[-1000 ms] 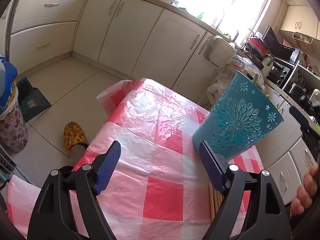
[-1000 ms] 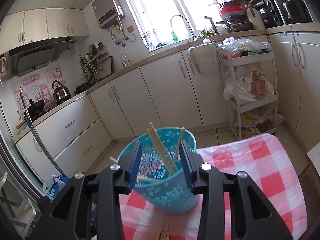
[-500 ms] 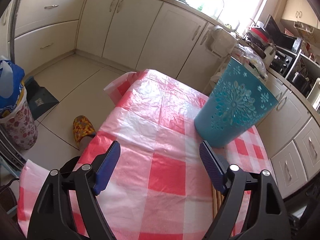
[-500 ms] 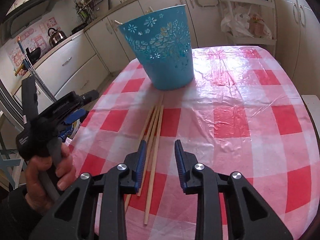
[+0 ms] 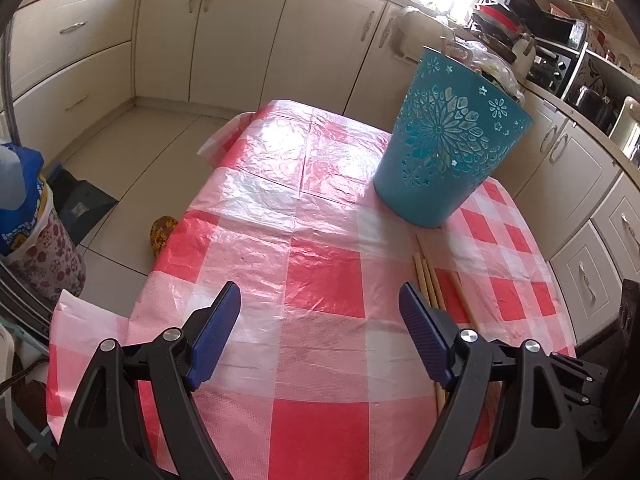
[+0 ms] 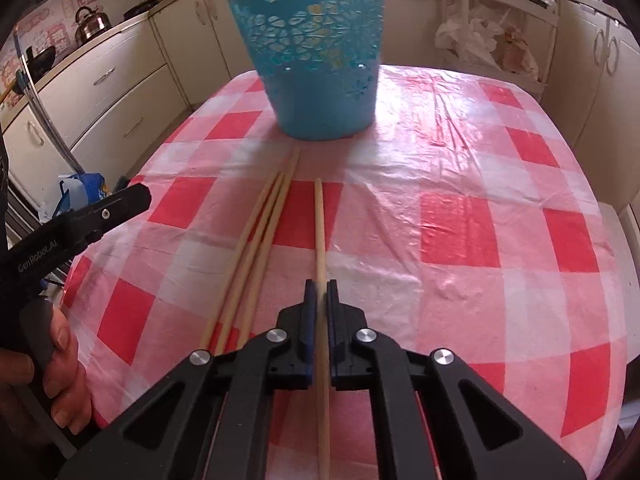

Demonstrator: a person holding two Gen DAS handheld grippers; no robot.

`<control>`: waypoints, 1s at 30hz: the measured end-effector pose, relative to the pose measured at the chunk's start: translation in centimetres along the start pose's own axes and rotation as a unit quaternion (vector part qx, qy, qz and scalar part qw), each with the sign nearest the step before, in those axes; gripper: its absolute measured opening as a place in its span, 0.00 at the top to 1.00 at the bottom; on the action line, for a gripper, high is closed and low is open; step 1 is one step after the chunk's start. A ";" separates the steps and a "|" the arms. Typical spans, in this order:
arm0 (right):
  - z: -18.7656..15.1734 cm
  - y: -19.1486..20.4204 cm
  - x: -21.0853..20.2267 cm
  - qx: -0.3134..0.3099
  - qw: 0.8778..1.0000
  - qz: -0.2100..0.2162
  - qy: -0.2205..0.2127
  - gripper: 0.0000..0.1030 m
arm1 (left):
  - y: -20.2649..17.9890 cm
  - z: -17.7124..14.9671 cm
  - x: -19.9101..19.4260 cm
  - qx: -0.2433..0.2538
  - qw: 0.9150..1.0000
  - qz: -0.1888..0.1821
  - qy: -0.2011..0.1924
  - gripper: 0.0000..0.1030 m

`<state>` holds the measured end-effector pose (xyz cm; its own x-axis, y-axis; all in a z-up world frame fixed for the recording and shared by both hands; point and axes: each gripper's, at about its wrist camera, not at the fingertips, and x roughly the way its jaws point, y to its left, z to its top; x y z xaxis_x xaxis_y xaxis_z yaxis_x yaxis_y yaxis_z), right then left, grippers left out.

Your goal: Organize utensils

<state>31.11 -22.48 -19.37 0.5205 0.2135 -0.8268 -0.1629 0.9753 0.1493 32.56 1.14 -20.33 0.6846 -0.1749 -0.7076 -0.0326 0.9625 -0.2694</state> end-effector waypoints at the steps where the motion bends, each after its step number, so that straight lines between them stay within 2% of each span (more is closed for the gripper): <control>1: -0.2 -0.8 -0.3 0.017 1.000 0.003 0.002 0.94 | -0.3 0.1 0.1 0.007 1.000 0.000 0.004 0.24; 5: -1.0 -2.7 -1.0 0.061 0.998 0.023 0.007 0.94 | -2.7 0.5 1.4 0.048 0.998 0.004 0.033 0.23; 10: -1.6 -3.7 -1.4 0.094 0.994 0.048 0.009 0.94 | -5.9 0.7 3.5 0.109 0.992 0.029 0.057 0.23; 13: -1.5 -3.6 -1.6 0.095 0.994 0.052 0.010 0.94 | -6.9 0.6 4.3 0.133 0.988 0.049 0.066 0.23; 19: -0.3 -2.9 -2.3 0.062 0.997 0.037 -0.012 0.93 | -7.3 0.6 4.7 0.144 0.986 0.043 0.075 0.24; 22: 0.6 -2.3 -1.9 0.044 0.998 0.029 -0.015 0.92 | -7.4 0.7 5.2 0.153 0.984 0.039 0.084 0.30; 24: 1.1 -1.9 -1.5 0.027 0.999 0.013 -0.018 0.79 | -7.6 0.6 5.2 0.160 0.983 0.036 0.084 0.36; 26: 1.3 -1.6 -0.9 0.013 1.000 -0.002 -0.017 0.75 | -7.8 0.5 5.3 0.171 0.981 0.039 0.081 0.41; 28: 1.3 -1.4 0.0 0.002 1.000 -0.012 -0.011 0.75 | -8.1 0.5 5.3 0.183 0.980 0.032 0.078 0.52; 30: 1.0 -1.6 0.3 -0.001 1.000 -0.022 -0.016 0.83 | -8.2 0.6 5.2 0.191 0.978 0.014 0.079 0.74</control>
<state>32.34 -23.96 -19.32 0.5546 0.1715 -0.8142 -0.1402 0.9838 0.1117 36.80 -7.51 -21.41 0.5648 -0.1474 -0.8120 0.2444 0.9697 -0.0061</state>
